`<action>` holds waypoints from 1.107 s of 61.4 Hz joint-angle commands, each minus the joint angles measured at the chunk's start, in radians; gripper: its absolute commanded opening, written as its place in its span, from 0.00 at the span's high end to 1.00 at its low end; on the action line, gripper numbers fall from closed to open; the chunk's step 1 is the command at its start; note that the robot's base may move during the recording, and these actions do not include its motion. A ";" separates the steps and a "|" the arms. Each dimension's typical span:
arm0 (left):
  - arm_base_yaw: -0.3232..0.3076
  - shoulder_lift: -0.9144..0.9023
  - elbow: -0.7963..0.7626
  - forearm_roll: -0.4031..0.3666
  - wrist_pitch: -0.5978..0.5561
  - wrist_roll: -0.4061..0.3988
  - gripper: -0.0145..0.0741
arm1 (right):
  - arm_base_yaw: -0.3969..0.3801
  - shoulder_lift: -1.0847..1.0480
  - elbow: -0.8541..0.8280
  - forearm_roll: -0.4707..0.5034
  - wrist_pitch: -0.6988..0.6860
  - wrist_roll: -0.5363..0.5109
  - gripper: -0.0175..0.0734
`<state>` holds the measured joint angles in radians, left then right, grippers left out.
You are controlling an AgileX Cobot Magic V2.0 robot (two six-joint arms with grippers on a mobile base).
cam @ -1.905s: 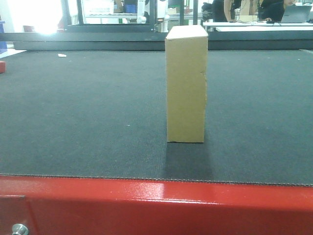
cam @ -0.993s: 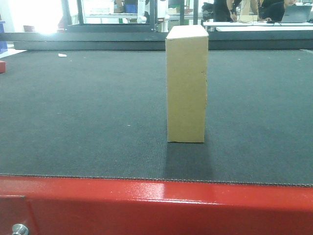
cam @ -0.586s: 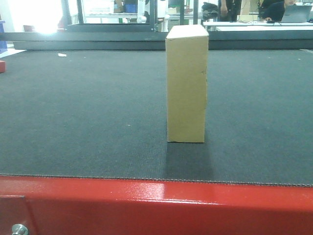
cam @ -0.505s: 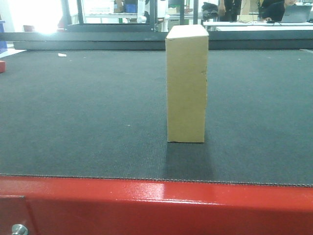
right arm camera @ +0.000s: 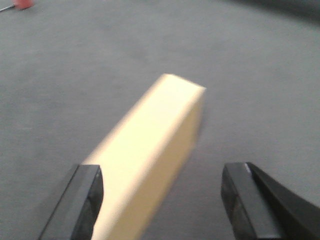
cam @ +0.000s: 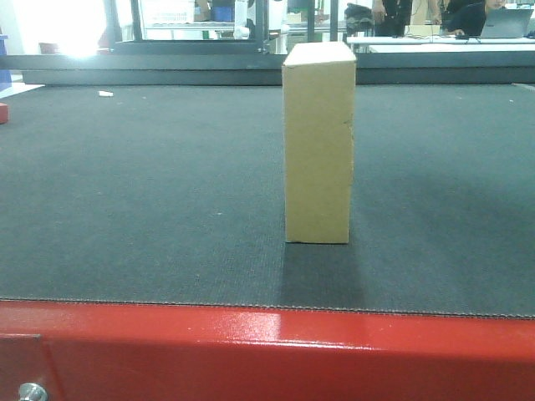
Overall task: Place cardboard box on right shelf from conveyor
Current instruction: 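Move the right gripper open toward the upright tan cardboard box, then lower the right gripper over the box and close on its sides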
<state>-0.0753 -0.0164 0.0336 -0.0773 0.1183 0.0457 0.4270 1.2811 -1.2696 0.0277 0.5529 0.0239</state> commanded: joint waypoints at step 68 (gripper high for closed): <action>-0.008 -0.010 0.006 -0.006 -0.085 0.000 0.97 | 0.198 0.617 -0.769 -0.372 0.669 0.714 0.16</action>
<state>-0.0753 -0.0164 0.0336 -0.0773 0.1183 0.0457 0.6274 1.9437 -2.0012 -0.3052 1.2564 0.7248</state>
